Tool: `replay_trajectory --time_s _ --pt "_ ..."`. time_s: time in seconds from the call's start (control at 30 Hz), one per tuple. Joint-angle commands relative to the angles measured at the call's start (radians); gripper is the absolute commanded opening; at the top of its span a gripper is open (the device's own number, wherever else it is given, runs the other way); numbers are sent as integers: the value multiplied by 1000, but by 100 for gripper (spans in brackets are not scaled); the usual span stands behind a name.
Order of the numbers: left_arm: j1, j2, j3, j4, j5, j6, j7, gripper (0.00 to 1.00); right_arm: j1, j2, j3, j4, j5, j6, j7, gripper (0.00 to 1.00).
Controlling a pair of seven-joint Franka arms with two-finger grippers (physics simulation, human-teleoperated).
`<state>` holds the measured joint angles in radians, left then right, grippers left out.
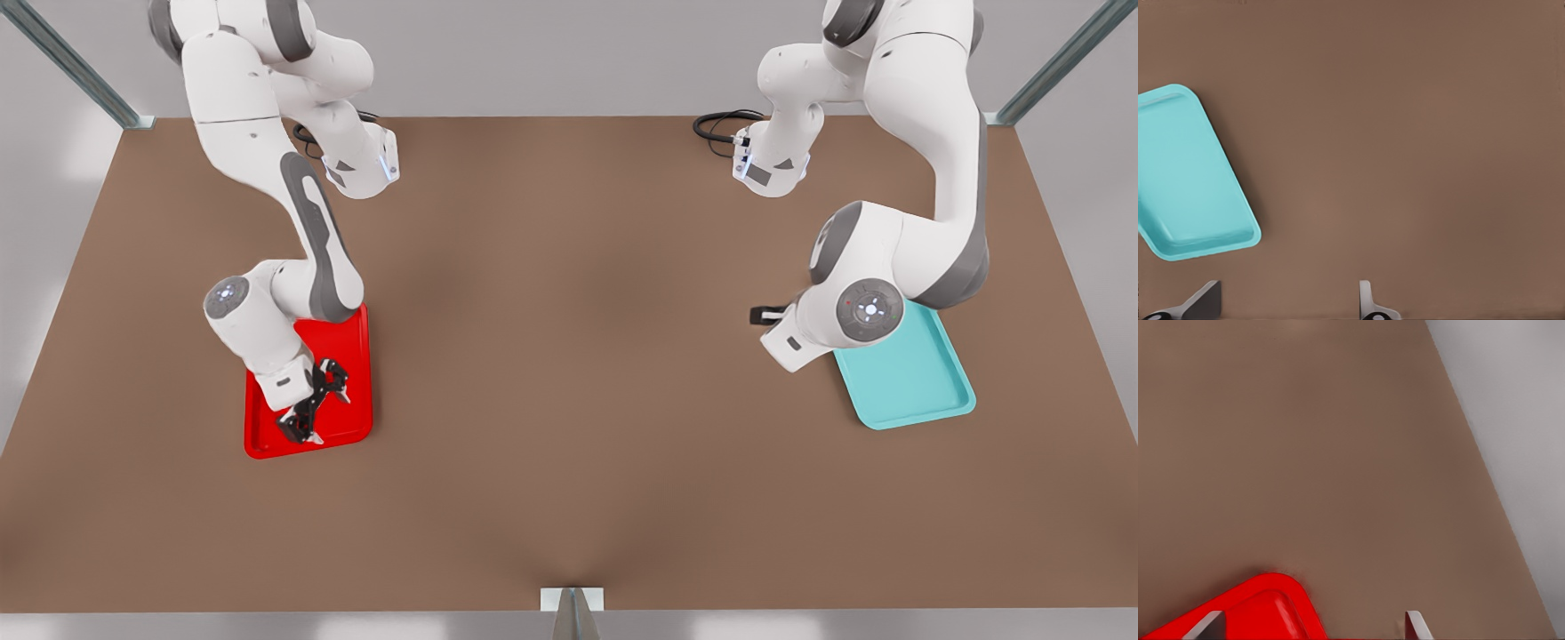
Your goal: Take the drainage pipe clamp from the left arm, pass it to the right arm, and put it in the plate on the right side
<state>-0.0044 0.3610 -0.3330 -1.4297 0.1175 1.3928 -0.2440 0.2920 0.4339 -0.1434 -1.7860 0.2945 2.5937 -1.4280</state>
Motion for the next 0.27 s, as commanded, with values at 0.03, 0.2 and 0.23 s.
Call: replay_trajectory --time_s 0.03,0.2,0.23 --pt "23 -5 -5 18 -88 -66 247 100 78 171 4 563 -287 -1212 1405 100" --pt "49 0 2 170 -33 -221 276 100 -25 -231 -13 398 -350 -1256 1408 100" --pt "47 0 -1 170 -18 -213 276 100 -25 -244 -12 390 -353 -1247 1407 100"
